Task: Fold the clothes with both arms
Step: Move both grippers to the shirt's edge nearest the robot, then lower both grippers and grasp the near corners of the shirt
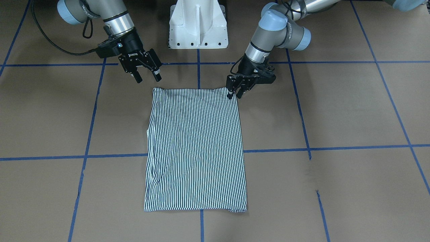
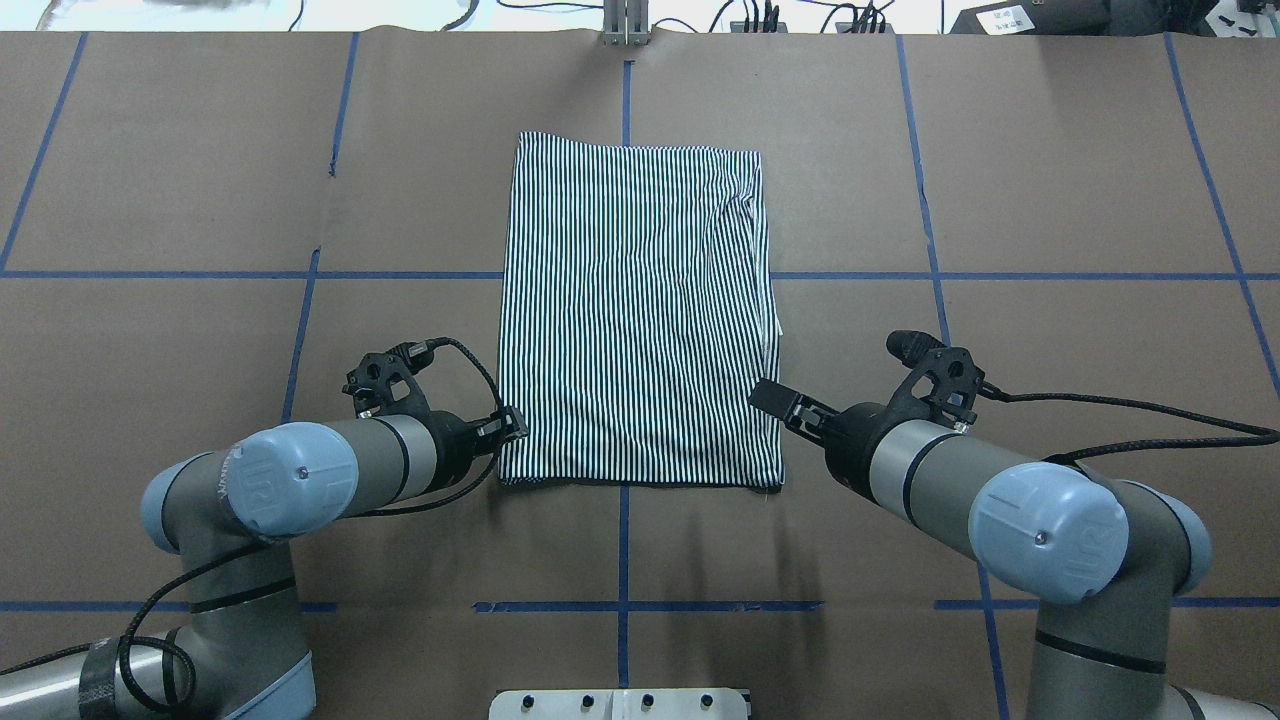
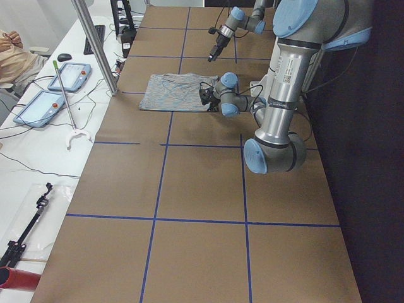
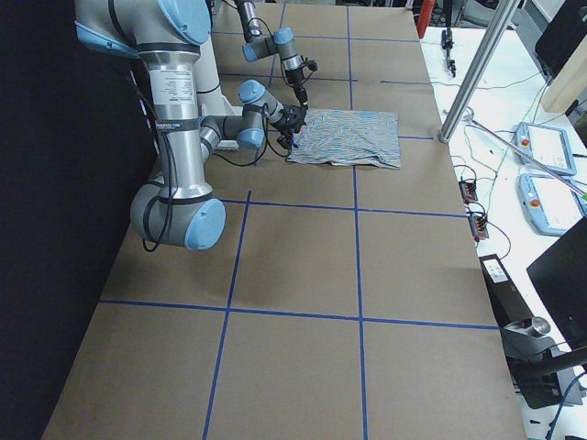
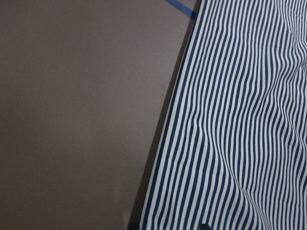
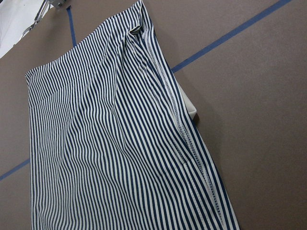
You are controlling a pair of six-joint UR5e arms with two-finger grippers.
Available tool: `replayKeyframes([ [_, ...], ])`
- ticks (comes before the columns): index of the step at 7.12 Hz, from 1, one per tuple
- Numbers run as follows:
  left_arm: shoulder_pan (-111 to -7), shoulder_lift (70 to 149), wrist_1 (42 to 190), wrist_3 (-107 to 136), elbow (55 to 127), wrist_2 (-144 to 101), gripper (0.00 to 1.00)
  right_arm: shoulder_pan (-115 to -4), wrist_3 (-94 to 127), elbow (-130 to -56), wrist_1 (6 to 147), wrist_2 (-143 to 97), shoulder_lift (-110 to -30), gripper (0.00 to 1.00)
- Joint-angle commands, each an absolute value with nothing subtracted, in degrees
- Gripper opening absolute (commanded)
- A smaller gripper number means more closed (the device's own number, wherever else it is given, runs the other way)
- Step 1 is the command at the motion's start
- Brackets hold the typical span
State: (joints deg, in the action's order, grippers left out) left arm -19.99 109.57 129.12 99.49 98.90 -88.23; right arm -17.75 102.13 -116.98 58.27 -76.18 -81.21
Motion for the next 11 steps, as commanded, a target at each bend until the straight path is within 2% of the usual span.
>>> replayKeyframes([
  [1, -19.2, 108.6, 129.1, 99.5, 99.0, -88.2, 0.54, -17.8, 102.1, -116.9, 58.3, -75.9, -81.2, 0.99],
  [5, -16.8, 109.5, 129.1, 99.9, 99.6, -88.2, 0.54, -17.8, 102.1, -116.9, 58.3, -75.9, -81.2, 0.99],
  [6, -16.6, 109.9, 129.1, 99.9, 99.6, -88.2, 0.5, -17.8, 102.1, -116.9, 58.3, -75.9, -81.2, 0.99],
  [7, -16.6, 109.9, 129.1, 99.9, 99.6, -88.2, 0.37, -17.8, 102.1, -116.9, 58.3, -75.9, -81.2, 0.99],
  [8, -16.6, 109.9, 129.1, 99.8, 99.7, -88.2, 0.3, -17.8, 102.1, -116.9, 58.3, -75.9, -81.2, 0.99],
  [9, -16.6, 109.9, 129.1, 99.8, 99.7, -88.2, 0.33, -17.8, 102.1, -116.9, 58.3, -75.9, -81.2, 0.99],
  [10, -16.7, 109.8, 129.1, 99.8, 99.7, -88.2, 0.48, -17.8, 102.1, -116.9, 58.3, -75.9, -81.2, 0.99],
  [11, -16.8, 109.8, 129.1, 99.8, 99.7, -88.2, 0.52, -17.8, 102.1, -116.9, 58.3, -75.9, -81.2, 0.99],
])
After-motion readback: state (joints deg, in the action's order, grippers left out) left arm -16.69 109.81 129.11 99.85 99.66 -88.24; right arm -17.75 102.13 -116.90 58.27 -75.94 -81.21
